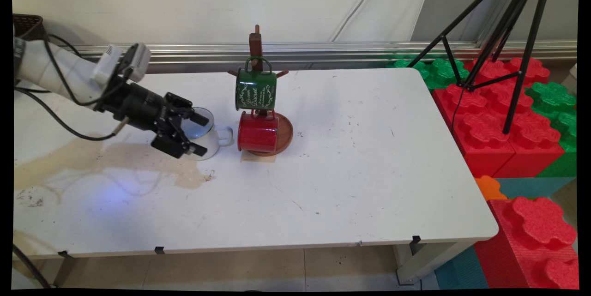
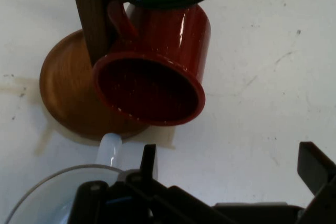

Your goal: Pick up the red mug from the rack

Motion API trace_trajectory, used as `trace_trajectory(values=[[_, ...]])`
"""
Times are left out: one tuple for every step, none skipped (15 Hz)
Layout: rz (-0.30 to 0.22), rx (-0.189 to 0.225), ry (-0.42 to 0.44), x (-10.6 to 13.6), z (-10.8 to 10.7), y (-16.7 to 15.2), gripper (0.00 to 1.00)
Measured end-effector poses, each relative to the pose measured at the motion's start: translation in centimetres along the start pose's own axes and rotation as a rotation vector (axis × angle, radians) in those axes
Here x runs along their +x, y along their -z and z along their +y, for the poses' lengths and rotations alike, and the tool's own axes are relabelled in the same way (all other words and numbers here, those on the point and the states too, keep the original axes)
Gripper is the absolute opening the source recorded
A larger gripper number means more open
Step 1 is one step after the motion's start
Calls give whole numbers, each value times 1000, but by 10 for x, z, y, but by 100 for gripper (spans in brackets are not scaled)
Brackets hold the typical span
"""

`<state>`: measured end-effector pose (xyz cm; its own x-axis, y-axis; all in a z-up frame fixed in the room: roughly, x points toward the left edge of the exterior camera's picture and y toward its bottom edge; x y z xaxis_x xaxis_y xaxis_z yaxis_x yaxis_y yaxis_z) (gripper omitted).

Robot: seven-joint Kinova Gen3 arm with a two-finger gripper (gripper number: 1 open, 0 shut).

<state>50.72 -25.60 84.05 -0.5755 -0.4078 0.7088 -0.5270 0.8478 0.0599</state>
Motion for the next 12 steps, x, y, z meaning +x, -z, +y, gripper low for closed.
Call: trace_trajectory(values=[[5,2,10,-2,0,-6,100],[9,4,18,-3,-1,-11,100],[12,6,26,-4,-1,-15,100],[16,7,34,-5,-1,-19,100],[20,8,41,-6,-1,-23,100],[25,9,49,-7,-1,-28,100],[29,9,56,-8,-1,-32,100],[31,10,60,-9,-1,-34,100],[36,12,66,-10,-1,-37,100],[41,15,71,-10,-1,-41,100],[48,16,76,-11,-1,-44,100],[54,18,81,-11,-1,-48,100]])
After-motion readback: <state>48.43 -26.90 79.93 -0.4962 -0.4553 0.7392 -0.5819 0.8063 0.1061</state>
